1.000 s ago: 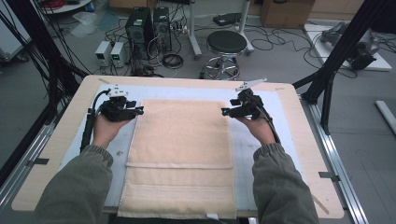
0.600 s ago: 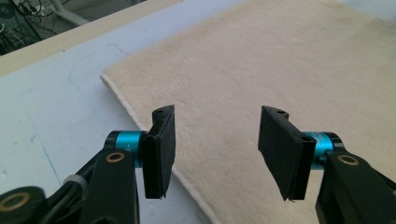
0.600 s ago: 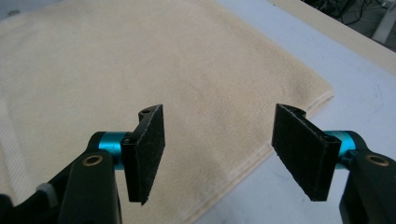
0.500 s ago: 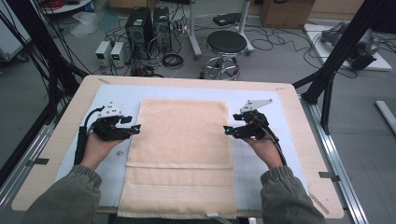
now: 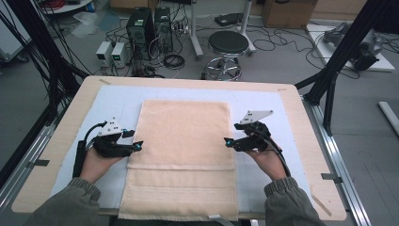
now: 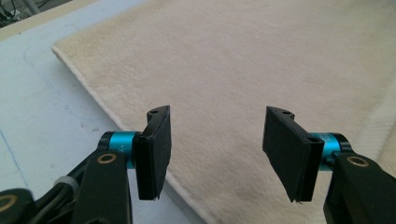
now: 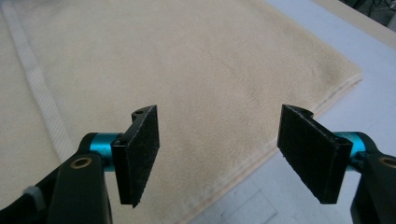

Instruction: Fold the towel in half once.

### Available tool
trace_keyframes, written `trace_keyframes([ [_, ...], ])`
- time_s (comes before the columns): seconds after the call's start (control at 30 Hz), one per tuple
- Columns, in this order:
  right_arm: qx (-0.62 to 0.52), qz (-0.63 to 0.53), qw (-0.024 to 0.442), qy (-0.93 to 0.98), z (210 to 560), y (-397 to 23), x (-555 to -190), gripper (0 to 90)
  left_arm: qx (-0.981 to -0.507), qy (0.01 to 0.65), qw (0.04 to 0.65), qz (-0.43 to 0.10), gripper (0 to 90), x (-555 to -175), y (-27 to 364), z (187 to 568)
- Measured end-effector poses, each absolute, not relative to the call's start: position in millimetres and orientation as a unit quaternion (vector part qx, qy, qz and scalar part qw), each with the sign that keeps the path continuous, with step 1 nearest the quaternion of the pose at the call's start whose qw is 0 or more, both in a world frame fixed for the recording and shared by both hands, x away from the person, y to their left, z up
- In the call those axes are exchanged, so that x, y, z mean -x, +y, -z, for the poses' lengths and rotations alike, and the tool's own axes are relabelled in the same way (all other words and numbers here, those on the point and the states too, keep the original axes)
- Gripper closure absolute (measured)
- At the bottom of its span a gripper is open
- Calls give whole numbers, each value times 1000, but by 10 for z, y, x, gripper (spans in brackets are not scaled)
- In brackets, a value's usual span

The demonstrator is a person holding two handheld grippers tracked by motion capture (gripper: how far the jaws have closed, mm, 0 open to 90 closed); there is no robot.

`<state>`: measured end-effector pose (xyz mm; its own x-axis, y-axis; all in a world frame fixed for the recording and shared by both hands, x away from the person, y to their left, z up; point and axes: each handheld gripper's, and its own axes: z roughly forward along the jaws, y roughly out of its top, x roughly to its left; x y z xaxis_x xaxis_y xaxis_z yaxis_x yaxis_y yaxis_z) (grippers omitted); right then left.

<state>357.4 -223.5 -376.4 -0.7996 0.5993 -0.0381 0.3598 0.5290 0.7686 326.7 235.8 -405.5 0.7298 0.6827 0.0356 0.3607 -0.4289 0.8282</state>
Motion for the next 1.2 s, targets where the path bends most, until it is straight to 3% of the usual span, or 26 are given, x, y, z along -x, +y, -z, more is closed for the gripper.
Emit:
trace_keyframes([
  [0.37,-268,-407,137,862,4000,-2243,-3315,317,-832,316,421,-177,371,-3076,2340,4198],
  [0.6,-265,-405,122,867,4182,-2159,-3268,265,-834,319,414,-175,308,-3031,2362,4254],
  [0.7,-259,-403,120,870,4229,-2129,-3276,319,-836,319,413,-172,319,-3049,2340,4298],
  [0.8,-245,-396,118,877,4259,-2108,-3292,441,-841,309,411,-167,387,-3061,2325,4311],
  [0.93,-234,-380,94,890,4329,-2069,-3348,617,-850,295,408,-152,579,-3075,2306,4335],
  [0.97,-234,-380,94,890,4329,-2069,-3348,617,-854,293,403,-147,579,-3083,2297,4352],
  [1.03,-232,-377,86,893,4369,-2052,-3372,667,-860,286,398,-143,683,-3087,2275,4388],
  [1.07,-228,-378,84,893,4368,-2057,-3386,734,-861,281,399,-145,721,-3084,2265,4393],
  [1.2,-228,-380,80,893,4369,-2057,-3399,824,-862,281,397,-143,817,-3097,2263,4382],
])
